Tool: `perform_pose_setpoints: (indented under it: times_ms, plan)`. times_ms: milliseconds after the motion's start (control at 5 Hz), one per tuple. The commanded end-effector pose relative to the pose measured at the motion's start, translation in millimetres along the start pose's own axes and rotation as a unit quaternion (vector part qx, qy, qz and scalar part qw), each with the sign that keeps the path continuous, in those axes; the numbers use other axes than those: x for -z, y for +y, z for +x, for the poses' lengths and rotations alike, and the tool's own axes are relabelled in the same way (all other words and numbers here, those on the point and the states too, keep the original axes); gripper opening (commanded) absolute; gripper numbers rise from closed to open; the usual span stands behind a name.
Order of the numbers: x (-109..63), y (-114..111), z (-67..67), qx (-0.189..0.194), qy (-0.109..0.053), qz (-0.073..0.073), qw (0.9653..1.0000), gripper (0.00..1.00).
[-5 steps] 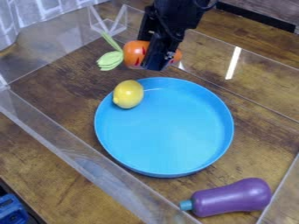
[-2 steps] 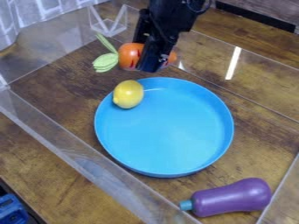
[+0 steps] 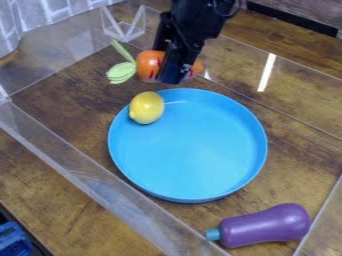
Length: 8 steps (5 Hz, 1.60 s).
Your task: Move the carrot to the right side
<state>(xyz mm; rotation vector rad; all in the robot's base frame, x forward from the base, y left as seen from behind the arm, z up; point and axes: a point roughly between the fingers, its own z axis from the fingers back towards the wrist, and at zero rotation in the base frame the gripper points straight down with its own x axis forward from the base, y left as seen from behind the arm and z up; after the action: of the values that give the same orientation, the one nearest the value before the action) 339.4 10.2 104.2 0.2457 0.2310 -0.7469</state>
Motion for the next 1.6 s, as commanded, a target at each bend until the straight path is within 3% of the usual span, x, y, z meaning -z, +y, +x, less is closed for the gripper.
perform_pose_setpoints:
  times_ms: [0,600,1000,1400]
  plan:
    - [-15.8,5.7,-0.4,-0.004,-0.025,0.020,0.9995,0.00]
    - [-13.7,-2.2,3.9,0.009,-0.035,0.026,0.9990,0.00]
    - [-29.2,-20.0,15.5,0.064,-0.042,0.061,0.9952,0.00]
    - [-32.7,-22.5,22.0,0.088,-0.039,0.084,0.9919,0.00]
